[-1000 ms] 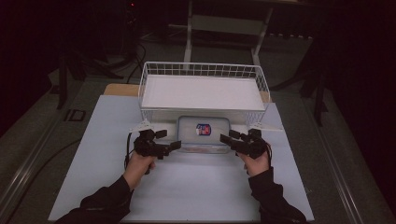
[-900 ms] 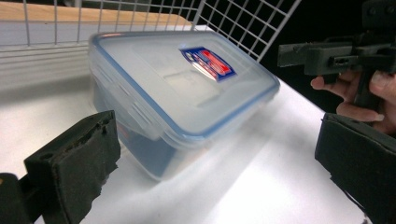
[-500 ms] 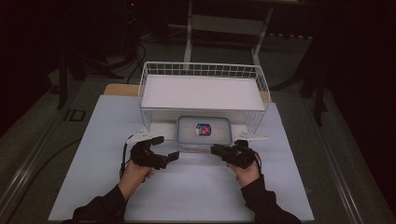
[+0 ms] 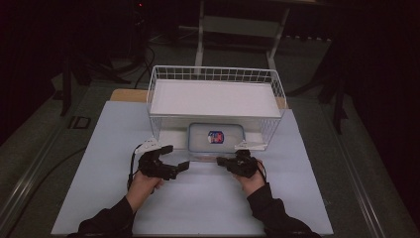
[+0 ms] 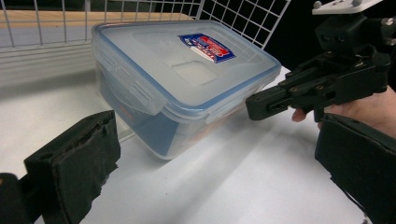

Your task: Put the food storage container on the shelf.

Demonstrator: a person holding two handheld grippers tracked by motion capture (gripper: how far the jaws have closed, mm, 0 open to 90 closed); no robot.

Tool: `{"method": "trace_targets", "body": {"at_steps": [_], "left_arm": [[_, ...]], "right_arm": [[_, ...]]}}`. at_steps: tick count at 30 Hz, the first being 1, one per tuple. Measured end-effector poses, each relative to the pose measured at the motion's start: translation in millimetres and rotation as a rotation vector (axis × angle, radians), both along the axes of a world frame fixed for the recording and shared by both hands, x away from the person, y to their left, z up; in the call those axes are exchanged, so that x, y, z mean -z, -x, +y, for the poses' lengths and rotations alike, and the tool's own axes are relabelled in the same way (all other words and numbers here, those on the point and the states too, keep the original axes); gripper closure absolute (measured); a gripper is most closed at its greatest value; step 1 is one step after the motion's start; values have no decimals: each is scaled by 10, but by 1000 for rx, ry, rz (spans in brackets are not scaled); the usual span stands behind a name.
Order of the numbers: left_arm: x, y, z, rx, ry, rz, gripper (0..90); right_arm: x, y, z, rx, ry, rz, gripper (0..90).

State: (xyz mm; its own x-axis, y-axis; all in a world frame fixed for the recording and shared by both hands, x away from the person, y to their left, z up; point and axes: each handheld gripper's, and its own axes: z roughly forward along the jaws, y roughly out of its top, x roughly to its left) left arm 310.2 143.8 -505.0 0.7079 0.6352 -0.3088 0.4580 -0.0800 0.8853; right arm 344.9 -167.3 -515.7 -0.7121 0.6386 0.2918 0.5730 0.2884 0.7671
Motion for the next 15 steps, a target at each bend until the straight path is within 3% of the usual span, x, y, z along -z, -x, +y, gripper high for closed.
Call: {"method": "trace_targets", "body": {"at_steps": [15], "left_arm": [[16,0,27,-16,-8,-15,2]], "right_arm": [[-3,-303,154,48,1,-31,900]]}}
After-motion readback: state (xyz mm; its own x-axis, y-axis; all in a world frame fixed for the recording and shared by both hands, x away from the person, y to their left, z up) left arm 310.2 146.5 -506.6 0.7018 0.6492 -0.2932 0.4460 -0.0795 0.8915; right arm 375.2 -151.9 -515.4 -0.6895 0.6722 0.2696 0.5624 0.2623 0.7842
